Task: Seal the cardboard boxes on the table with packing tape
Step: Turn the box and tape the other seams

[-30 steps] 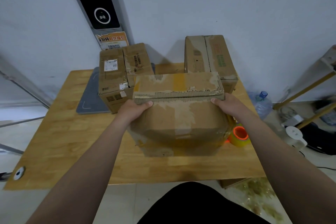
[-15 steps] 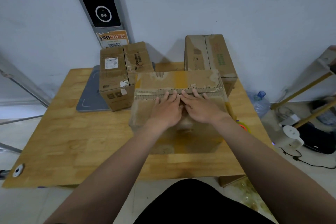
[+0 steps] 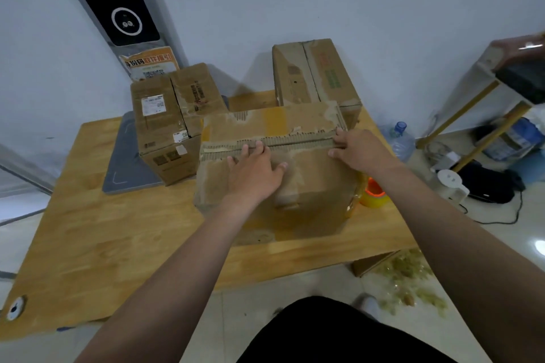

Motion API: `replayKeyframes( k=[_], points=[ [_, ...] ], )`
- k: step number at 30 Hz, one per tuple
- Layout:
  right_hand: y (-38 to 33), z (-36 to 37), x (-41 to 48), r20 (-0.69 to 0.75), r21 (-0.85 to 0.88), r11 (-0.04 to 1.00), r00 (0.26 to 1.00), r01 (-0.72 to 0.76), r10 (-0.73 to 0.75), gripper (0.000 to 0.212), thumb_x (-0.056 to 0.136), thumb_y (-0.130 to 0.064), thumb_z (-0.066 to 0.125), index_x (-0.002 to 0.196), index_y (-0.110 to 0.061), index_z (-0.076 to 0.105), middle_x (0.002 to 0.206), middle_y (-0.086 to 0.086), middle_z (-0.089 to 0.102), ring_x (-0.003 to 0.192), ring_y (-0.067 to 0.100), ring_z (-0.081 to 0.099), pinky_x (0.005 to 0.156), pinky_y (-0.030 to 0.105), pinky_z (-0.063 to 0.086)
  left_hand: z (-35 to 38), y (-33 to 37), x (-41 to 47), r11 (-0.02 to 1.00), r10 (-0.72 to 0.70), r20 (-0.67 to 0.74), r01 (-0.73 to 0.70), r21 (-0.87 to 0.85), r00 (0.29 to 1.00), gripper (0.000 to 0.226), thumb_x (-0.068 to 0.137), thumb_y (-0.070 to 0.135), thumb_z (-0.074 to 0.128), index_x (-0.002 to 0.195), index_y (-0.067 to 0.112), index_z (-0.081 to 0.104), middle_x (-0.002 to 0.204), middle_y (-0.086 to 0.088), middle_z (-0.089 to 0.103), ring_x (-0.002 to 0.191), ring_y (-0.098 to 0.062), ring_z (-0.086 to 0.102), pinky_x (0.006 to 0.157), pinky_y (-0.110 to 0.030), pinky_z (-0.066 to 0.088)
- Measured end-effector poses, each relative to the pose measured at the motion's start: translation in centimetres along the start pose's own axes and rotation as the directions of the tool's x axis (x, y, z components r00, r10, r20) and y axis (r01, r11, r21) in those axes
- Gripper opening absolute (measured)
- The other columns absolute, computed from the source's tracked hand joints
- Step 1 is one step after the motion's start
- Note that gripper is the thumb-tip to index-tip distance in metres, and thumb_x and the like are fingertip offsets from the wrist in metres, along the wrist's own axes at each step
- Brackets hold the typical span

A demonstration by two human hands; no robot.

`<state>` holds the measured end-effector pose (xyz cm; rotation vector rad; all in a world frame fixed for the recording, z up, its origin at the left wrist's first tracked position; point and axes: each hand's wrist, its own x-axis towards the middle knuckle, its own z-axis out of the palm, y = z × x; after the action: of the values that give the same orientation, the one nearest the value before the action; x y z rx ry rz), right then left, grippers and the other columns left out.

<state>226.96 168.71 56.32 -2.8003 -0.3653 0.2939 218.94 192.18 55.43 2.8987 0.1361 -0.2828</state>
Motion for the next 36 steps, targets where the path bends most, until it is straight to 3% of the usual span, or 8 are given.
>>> replayKeyframes(
  k=[6, 9, 13, 16, 21, 28, 31, 36],
  points=[
    [0.5, -1.2, -3.2, 0.024, -0.066, 0.994, 0.996, 0.085, -0.083, 0.023, 0.092, -0.035, 0.07, 0.093, -0.012, 0.075, 0.128, 0.008, 0.068, 0.116, 0.023, 0.061, 0.076, 0.025, 0.037, 1.1, 6.0, -1.4, 0.996, 0.093, 0.073, -0.094, 0.013, 0.993, 0.097, 0.088, 0.085, 0.038, 0.161, 0.022, 0.029, 0.172, -0.003, 0.006, 0.158, -0.033, 0.0, 0.118, -0.074, 0.004],
    [1.5, -1.8, -5.3, 0.044, 0.04, 0.993, 0.993, 0.109, -0.111, 0.025, 0.096, -0.015, 0.065, 0.118, -0.009, 0.075, 0.135, 0.004, 0.065, 0.127, 0.02, 0.056, 0.095, 0.02, 0.039, 2.3, 9.8, -2.9, 0.999, 0.037, 0.128, -0.041, 0.029, 0.991, 0.122, 0.077, 0.095, 0.037, 0.163, 0.013, 0.013, 0.172, -0.01, -0.006, 0.157, -0.037, -0.008, 0.116, -0.077, 0.003],
    [3.3, -2.5, -7.2, 0.156, 0.167, 0.97, 0.967, 0.174, -0.2, 0.045, 0.093, 0.007, 0.051, 0.128, -0.015, 0.07, 0.14, 0.0, 0.061, 0.136, 0.014, 0.05, 0.098, 0.012, 0.03, 3.7, 13.9, -4.3, 0.994, -0.096, 0.152, 0.089, 0.056, 0.984, 0.139, 0.07, 0.098, 0.044, 0.163, 0.006, -0.003, 0.169, -0.015, -0.017, 0.155, -0.04, -0.015, 0.11, -0.083, -0.001],
    [4.4, -2.7, -7.5, 0.165, 0.222, 0.957, 0.96, 0.187, -0.226, 0.039, 0.096, 0.001, 0.053, 0.128, -0.015, 0.07, 0.138, -0.002, 0.063, 0.135, 0.014, 0.051, 0.102, 0.016, 0.035, 3.7, 15.2, -4.7, 0.993, -0.113, 0.154, 0.109, 0.033, 0.982, 0.127, 0.079, 0.085, 0.054, 0.163, 0.007, -0.001, 0.17, -0.012, -0.016, 0.156, -0.036, -0.015, 0.109, -0.084, 0.002],
    [4.8, -2.3, -7.4, -0.033, 0.161, 0.938, 0.952, 0.307, -0.305, 0.036, 0.1, -0.005, 0.049, 0.128, -0.017, 0.069, 0.129, 0.008, 0.068, 0.124, 0.026, 0.058, 0.106, 0.039, 0.045, 3.5, 15.4, -6.4, 0.991, -0.131, 0.173, 0.126, 0.043, 0.976, 0.119, 0.079, 0.076, 0.062, 0.165, 0.017, 0.005, 0.172, 0.0, -0.012, 0.158, -0.026, -0.009, 0.112, -0.081, 0.006],
    [3.0, -0.2, -6.7, 0.292, -0.005, 0.917, 0.877, 0.399, -0.381, 0.038, 0.101, -0.051, 0.039, 0.131, -0.073, 0.041, 0.165, -0.02, 0.009, 0.151, 0.041, -0.002, 0.116, 0.071, 0.003, 3.4, 13.7, -11.4, 0.993, -0.072, 0.248, 0.048, 0.105, 0.966, 0.111, 0.079, 0.064, 0.073, 0.164, 0.027, 0.011, 0.171, 0.014, -0.009, 0.158, -0.018, -0.004, 0.114, -0.079, 0.013],
    [2.7, 0.7, -8.1, 0.366, -0.041, 0.931, 0.873, 0.362, -0.323, 0.043, 0.101, -0.062, 0.034, 0.142, -0.071, 0.024, 0.165, -0.025, -0.005, 0.15, 0.042, -0.013, 0.115, 0.073, 0.007, 3.1, 11.8, -13.2, 0.995, -0.046, 0.285, 0.018, 0.101, 0.958, 0.111, 0.079, 0.06, 0.078, 0.164, 0.031, 0.012, 0.17, 0.02, -0.008, 0.158, -0.015, -0.003, 0.119, -0.071, 0.014],
    [2.3, 1.7, -10.7, 0.345, -0.053, 0.966, 0.913, 0.253, -0.22, 0.051, 0.102, -0.062, 0.031, 0.15, -0.062, 0.014, 0.163, -0.026, -0.01, 0.146, 0.044, -0.003, 0.11, 0.066, 0.024, 2.4, 8.4, -13.8, 0.994, 0.026, 0.257, -0.052, 0.093, 0.966, 0.107, 0.076, 0.055, 0.082, 0.162, 0.04, 0.019, 0.167, 0.028, 0.0, 0.157, -0.011, -0.001, 0.119, -0.07, 0.008]
  ],
)
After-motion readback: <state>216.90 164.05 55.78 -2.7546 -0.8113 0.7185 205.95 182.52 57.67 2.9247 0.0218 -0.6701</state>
